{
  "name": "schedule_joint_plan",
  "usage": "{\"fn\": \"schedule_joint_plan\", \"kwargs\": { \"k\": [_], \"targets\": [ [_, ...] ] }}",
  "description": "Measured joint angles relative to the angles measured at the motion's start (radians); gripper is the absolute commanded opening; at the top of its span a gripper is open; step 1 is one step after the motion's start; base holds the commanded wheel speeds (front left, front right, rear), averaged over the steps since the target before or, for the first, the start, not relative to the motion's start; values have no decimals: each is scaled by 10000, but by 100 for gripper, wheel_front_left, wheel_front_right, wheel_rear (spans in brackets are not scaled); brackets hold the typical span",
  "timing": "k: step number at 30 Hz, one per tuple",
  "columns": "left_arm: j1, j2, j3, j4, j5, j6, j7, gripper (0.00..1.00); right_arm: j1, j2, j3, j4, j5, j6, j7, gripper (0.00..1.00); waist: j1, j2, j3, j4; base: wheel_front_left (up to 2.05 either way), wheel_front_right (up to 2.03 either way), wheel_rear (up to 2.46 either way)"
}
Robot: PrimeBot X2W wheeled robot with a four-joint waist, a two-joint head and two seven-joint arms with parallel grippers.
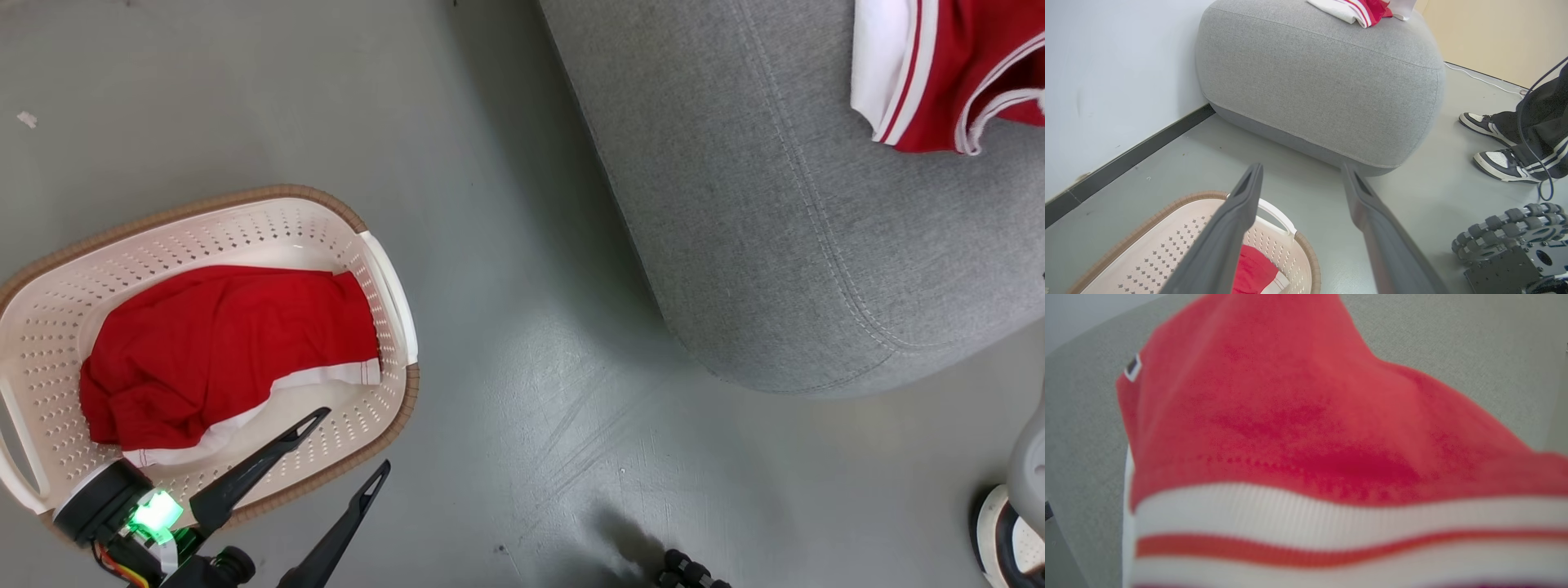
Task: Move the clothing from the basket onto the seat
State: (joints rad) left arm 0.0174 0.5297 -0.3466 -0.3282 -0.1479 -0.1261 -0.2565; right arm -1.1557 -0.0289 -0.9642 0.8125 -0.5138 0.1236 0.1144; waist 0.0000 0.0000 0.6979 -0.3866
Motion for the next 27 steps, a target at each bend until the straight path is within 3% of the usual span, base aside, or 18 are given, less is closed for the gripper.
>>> {"fn": "schedule_joint_plan", "kwargs": {
  "k": [7,27],
  "targets": [
    [-170,-299,-215,132,-13,0,0,100,338,10,894,1356,-945,4,2128,100,0,0,-257,-54,0,0,0],
    [-515,-1093,-709,704,-102,-4,0,100,-509,-550,1781,1225,-738,8,3716,100,0,0,-1313,-161,0,0,0]
  ]
}}
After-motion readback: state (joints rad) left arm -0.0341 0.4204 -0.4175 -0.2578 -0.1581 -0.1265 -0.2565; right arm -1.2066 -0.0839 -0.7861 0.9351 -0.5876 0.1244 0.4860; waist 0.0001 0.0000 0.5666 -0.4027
